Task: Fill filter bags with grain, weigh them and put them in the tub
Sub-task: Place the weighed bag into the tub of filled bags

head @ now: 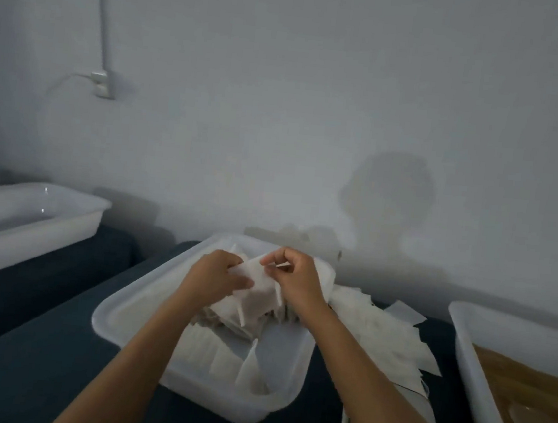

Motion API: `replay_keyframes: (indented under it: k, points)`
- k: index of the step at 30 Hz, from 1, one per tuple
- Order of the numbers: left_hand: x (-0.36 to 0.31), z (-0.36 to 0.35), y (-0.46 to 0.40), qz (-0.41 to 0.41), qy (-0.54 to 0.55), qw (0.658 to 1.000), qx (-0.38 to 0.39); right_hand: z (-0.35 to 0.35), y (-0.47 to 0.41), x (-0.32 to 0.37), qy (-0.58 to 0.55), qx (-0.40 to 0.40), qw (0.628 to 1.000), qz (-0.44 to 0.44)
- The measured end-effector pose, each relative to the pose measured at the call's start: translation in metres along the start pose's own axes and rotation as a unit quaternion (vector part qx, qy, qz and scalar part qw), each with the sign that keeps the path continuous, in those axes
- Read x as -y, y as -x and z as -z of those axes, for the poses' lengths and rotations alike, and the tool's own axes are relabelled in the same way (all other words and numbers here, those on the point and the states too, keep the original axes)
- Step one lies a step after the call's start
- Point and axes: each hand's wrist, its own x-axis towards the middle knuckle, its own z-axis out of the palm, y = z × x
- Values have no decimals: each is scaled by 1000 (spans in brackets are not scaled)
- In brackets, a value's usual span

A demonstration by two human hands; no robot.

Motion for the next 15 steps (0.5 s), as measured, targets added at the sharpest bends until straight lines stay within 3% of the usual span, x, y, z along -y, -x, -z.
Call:
replay_keyframes:
  k: [7,11,15]
  points:
    - [63,1,-15,94,-20,994,46,-63,-26,-38,37,89,994,-53]
    - [83,-3,-25,155,15,984,82,-88,-27,-56,55,86,990,-102]
    - [93,-7,-31,178,-34,977,115,-104,-25,-63,73,112,984,-121]
